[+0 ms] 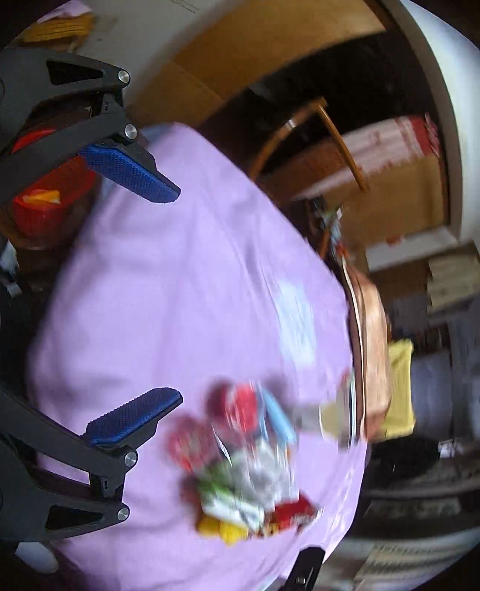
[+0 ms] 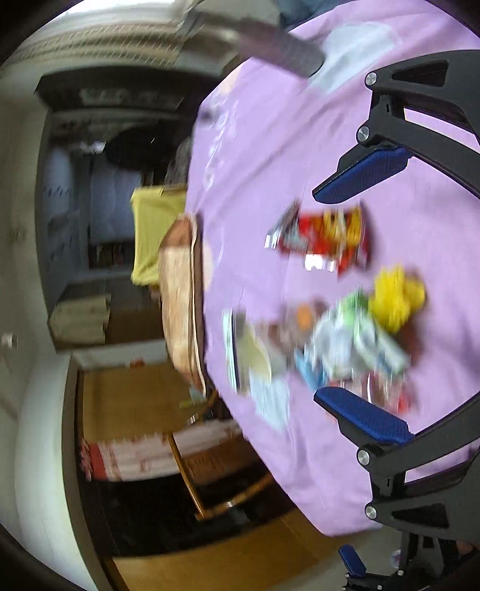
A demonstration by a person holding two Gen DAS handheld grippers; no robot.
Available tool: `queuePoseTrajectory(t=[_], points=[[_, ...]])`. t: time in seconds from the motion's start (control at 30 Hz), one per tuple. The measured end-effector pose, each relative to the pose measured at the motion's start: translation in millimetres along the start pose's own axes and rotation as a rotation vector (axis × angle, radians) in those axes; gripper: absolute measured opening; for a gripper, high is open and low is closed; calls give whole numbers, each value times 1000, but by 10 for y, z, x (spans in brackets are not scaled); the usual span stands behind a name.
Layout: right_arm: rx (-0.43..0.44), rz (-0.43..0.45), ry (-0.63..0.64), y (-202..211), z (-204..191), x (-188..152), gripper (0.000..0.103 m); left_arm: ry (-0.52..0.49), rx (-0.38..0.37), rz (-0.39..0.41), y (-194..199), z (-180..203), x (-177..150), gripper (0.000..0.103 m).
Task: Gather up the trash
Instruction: 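Move both tools back over the remaining trash on the table, then grasp the clear plastic bag with red print using the left tool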
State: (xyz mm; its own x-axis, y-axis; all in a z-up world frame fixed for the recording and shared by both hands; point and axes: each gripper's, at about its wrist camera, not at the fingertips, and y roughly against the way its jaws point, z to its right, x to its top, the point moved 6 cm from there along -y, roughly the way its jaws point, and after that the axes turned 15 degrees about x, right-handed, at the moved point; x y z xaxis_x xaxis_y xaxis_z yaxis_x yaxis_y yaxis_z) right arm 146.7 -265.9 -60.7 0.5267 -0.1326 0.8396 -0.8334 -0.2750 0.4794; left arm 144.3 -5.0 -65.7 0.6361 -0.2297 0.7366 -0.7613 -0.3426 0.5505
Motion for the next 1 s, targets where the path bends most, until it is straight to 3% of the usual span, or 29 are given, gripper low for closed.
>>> queuePoseTrajectory(t=[0.23,0.47,0.73,0.87,1.0], points=[[-55,-16,-69,-111,460,-141,98,-76,-68,10,-58,645,183,96],[-59,-34,-102,-144,628,-231,98,-104,-85,3,-118,902,259,96],[-42,-84,-106,-242,620,-308,98,-112,-103,-12,-200,967,285,96],[-51,-112,-63,-287,541,-330,98,-79,-149,-43,-296,838,329,96],[-47,-113,-88,-269,586,-338,98,12,-74,-89,-504,470,380,96]])
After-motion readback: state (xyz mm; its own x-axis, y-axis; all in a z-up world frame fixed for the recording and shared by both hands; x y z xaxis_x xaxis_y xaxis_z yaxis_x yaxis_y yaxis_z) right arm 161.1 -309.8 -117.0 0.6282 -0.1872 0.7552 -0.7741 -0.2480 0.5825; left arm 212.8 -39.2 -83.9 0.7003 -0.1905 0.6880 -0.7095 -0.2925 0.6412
